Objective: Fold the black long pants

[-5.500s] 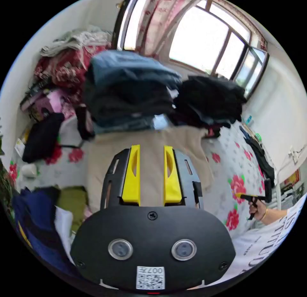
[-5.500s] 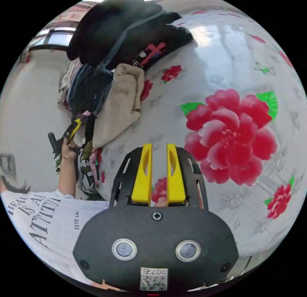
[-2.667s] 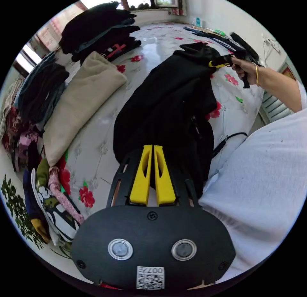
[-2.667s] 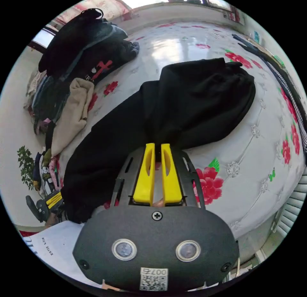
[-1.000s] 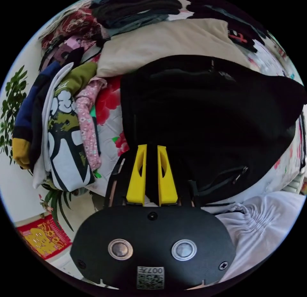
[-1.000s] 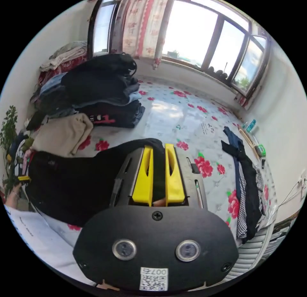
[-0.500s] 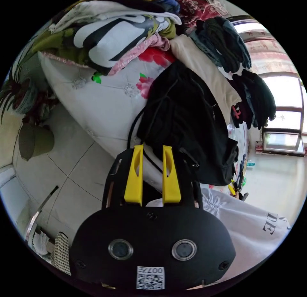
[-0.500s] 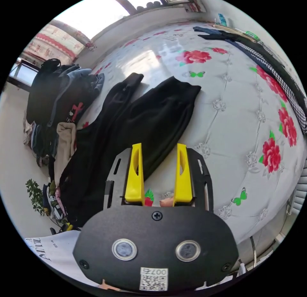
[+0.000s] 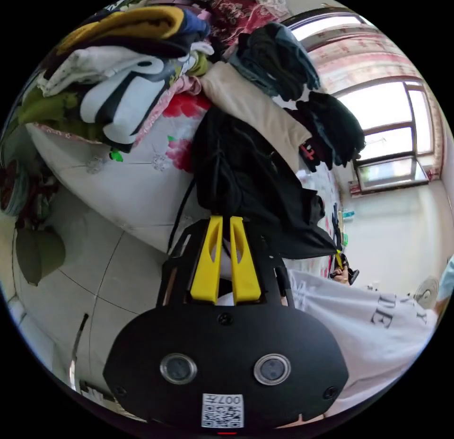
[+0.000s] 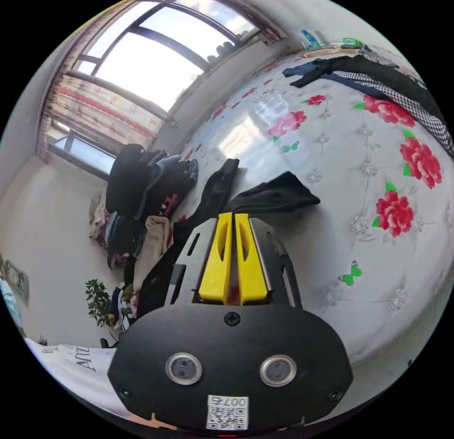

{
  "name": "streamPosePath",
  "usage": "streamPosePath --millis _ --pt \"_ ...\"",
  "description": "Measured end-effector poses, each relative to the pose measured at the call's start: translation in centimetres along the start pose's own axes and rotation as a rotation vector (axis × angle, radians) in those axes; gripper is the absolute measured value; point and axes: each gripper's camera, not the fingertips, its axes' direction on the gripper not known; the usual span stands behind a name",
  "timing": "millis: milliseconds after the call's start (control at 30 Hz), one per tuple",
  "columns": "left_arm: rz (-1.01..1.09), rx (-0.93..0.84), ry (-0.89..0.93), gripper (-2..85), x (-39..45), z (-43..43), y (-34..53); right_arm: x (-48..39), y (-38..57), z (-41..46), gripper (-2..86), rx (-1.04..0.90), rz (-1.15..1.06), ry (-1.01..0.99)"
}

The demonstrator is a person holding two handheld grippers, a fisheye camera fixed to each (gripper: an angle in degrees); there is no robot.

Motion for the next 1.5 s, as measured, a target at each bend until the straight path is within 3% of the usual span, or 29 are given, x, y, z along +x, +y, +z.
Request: streamPosePath --millis 100,200,267,333,400,567,633,833,933,967,1033,1267,1500 --pt "0.082 -0.083 -0.036 0.3 -0.9 -1.7 2.7 1.3 1.9 -2.2 0.3 -0.121 -0.084 0.142" --pt "-0.022 -0.149 -0.029 0.5 -3.4 0.5 5.7 4.8 3.9 -1.0 1.4 -0.290 0.034 0.282" --pt "-0.075 -0.147 -0.056 0.5 -4.0 1.5 7.0 3.8 4.3 -2.0 2.5 -0.233 0.021 0.474" --pt "-0.109 -0.097 -0.050 0.4 -4.1 1.3 8.0 1.2 4.0 -3.0 3.1 -0.124 -0.048 0.539" --pt "-0.109 -0.058 -0.040 0.3 -3.8 0.4 8.7 -1.8 3.1 -2.3 3.5 -0.072 -0.162 0.515" --pt "-0.056 -0.036 -0.074 0.1 -2.4 -2.0 9.5 -9.8 -0.8 7.7 4.3 -0.258 -0.415 0.191" --pt "-0.042 -0.031 -0.108 0.1 -1.6 -2.8 10.2 -12.4 -1.4 11.6 4.5 -0.296 -0.489 0.175" --pt "-0.138 -0.002 -0.159 0.0 -0.9 -4.2 14.3 -16.7 -3.0 21.9 5.1 -0.380 -0.649 0.184" --pt "-0.212 0.019 -0.156 0.0 -1.7 -4.6 16.2 -15.3 -4.4 26.4 3.7 -0.488 -0.593 0.363" --pt "-0.217 0.018 -0.166 0.0 -1.8 -4.8 16.5 -15.2 -5.7 25.7 2.6 -0.376 -0.579 0.367" --pt "-0.210 0.007 -0.173 0.0 -1.9 -5.0 16.5 -13.9 -8.1 26.2 2.2 -0.415 -0.475 0.462" --pt "-0.165 0.054 -0.091 0.1 -2.8 -6.6 16.5 -8.7 -9.1 13.2 6.5 -0.369 -0.317 0.070" --pt "-0.229 0.203 0.174 0.0 -6.9 -8.1 19.6 3.6 0.1 -3.7 9.7 -0.225 0.029 0.323"
